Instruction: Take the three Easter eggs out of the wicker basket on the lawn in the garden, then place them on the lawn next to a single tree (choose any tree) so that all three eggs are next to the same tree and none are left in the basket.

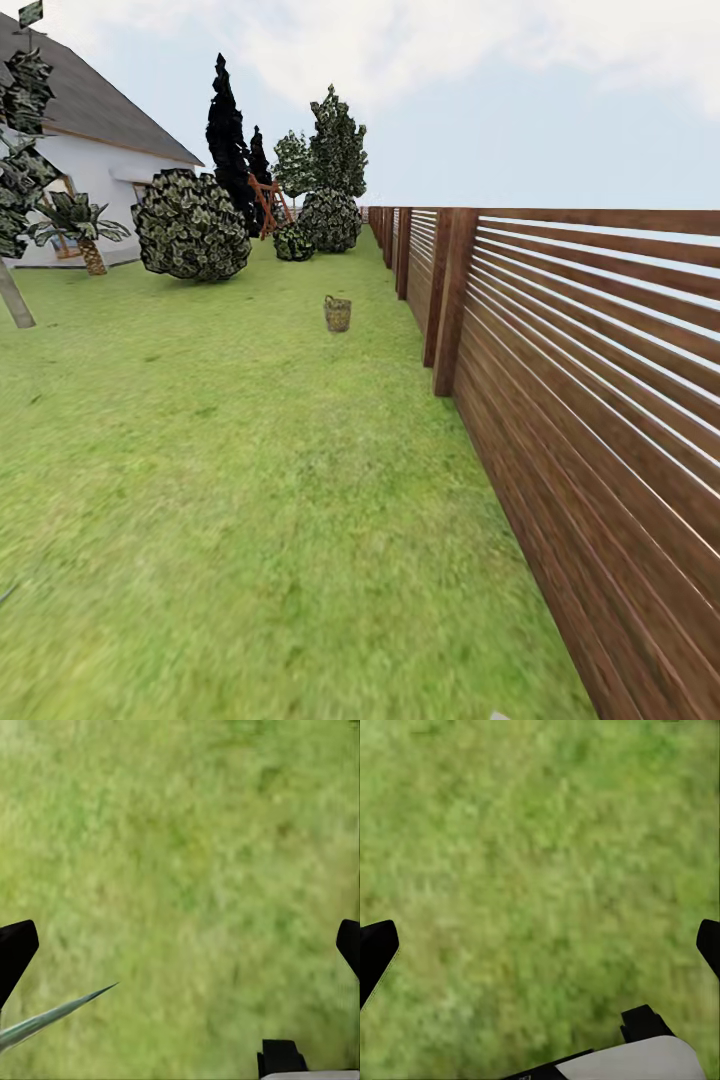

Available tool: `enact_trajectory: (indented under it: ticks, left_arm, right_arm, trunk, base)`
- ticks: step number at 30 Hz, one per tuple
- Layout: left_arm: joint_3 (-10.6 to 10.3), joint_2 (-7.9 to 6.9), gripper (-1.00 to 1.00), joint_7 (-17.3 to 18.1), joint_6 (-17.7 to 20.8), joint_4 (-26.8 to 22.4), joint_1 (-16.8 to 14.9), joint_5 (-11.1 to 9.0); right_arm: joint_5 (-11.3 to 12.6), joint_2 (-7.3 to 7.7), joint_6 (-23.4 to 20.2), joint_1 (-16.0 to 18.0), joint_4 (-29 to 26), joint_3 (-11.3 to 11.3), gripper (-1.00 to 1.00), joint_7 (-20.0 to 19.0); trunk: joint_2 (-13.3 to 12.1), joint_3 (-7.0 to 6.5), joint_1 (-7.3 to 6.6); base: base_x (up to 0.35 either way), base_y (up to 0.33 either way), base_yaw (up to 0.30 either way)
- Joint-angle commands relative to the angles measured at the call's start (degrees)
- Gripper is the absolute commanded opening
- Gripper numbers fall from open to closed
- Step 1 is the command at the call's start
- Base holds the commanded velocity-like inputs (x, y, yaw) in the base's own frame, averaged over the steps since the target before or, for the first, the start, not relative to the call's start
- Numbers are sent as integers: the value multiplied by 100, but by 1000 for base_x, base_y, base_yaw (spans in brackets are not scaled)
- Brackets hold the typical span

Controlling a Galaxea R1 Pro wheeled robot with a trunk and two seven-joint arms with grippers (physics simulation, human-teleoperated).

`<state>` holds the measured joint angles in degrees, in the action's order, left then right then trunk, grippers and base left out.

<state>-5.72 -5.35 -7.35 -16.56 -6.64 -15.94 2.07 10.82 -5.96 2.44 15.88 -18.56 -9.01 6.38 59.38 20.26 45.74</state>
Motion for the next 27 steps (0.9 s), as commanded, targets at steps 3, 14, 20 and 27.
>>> enact_trajectory:
  ticks: [3, 14, 20, 27]
  left_arm:
    - [-47, -1, 100, -47, -14, 5, -3, 22]
    - [-52, -1, 100, -47, -14, 5, -3, 22]
    - [-52, -1, 100, -47, -14, 5, -3, 22]
    - [-44, -1, 100, -47, -14, 5, -3, 22]
  right_arm:
    - [61, -1, 23, 3, 2, 7, 100, 12]
    - [60, -1, 23, 4, 2, 5, 100, 12]
    - [61, -1, 25, 4, 2, 5, 100, 12]
    - [59, -1, 23, 4, 2, 7, 100, 12]
  trunk:
    - [3, 6, 3]
    - [3, 6, 3]
    - [3, 6, 3]
    - [3, 6, 3]
  base:
    - [260, 0, 0]
    - [260, 0, 0]
    - [260, 0, 0]
    - [260, 0, 0]
